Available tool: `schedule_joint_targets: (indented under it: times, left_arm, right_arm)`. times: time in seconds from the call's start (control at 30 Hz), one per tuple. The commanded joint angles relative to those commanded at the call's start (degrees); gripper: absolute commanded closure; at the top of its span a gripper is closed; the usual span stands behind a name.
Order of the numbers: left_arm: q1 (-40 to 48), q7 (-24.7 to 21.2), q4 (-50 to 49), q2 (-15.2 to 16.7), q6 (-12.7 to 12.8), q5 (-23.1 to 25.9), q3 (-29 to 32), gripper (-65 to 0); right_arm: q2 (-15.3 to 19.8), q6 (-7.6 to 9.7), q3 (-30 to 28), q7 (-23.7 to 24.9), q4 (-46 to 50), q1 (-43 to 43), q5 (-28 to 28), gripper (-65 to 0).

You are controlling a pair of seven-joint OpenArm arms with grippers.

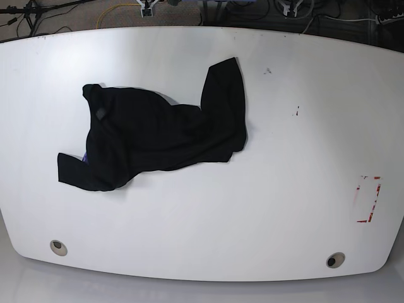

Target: Fold the T-shirt properly

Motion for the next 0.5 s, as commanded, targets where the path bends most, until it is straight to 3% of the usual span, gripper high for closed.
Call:
schedule_joint_targets:
  times: [0.5]
  left_arm:
    - [0.7,-0.7,0.6,0.1,0.0,0.1,0.1,-42.8]
  right_arm:
    - [0.1,-0.05,0.3,0.1,-0.2,-0.4,0.1,-6.2]
